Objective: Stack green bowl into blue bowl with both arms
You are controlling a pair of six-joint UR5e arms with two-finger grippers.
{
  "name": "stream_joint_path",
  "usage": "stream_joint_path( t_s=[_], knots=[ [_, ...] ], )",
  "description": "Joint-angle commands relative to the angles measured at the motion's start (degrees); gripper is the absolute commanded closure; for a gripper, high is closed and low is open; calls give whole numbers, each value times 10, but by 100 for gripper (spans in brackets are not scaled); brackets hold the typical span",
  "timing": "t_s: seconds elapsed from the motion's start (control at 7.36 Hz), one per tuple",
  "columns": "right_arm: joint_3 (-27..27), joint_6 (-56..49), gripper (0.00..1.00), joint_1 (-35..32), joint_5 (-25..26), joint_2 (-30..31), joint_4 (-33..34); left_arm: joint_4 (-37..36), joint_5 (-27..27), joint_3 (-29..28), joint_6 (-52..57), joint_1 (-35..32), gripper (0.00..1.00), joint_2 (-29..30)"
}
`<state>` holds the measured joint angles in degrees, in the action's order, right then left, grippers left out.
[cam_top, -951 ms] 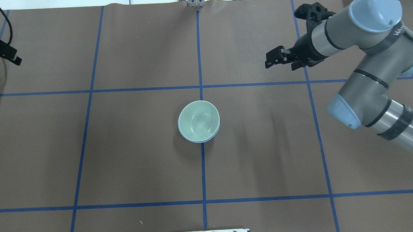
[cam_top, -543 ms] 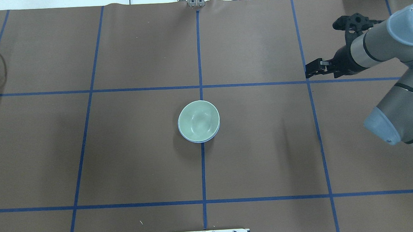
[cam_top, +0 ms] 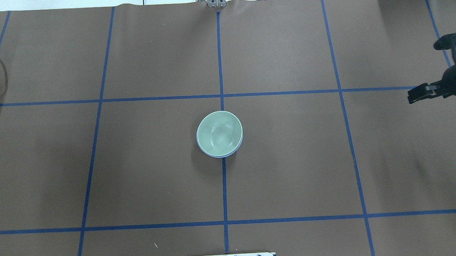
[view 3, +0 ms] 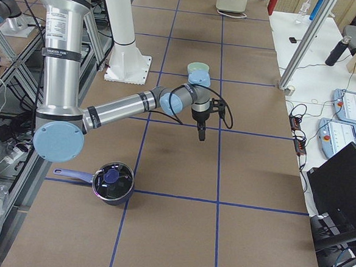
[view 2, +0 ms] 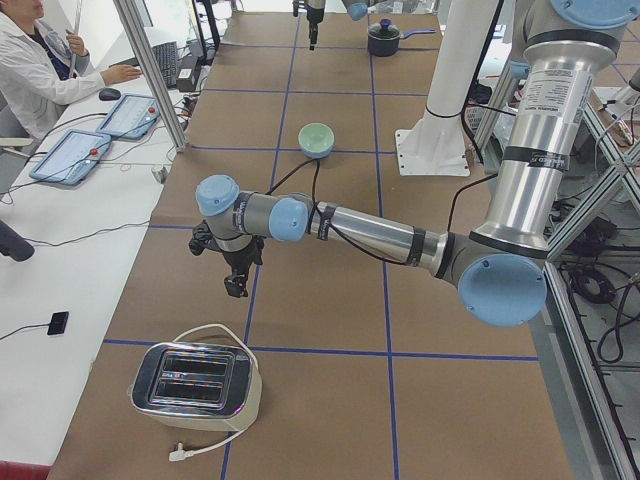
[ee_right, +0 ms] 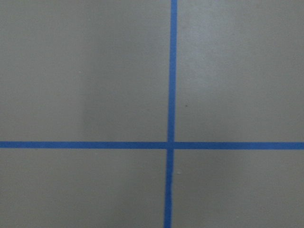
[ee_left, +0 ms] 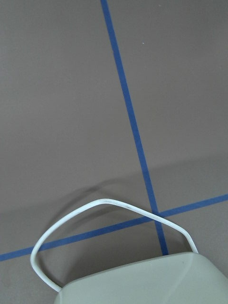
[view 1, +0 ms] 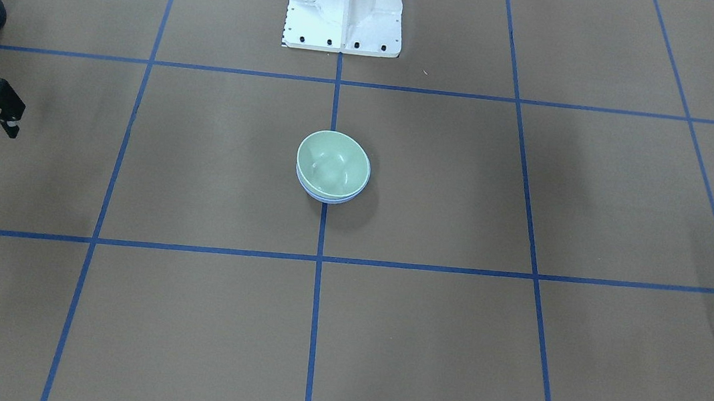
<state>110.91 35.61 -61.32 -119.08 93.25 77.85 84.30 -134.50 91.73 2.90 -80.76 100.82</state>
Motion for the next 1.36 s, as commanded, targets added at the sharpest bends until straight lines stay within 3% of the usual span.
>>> stream_joint_path(
  t_s=[0.0, 0.27, 0.54, 1.22],
  knots=[
    [-45, -19, 0, -114, -106, 18, 7, -2, -2, -13, 44, -22, 2, -17],
    [-90, -111, 0, -181, -119, 13, 28, 3, -2, -37, 62, -38, 2, -17],
    [-90, -260, 0, -235, -90, 2, 135, -1, -1, -38, 61, -46, 2, -25],
    [-85, -288, 0, -241, -84, 19, 169, -4, -3, -37, 42, -55, 1, -42]
  ],
)
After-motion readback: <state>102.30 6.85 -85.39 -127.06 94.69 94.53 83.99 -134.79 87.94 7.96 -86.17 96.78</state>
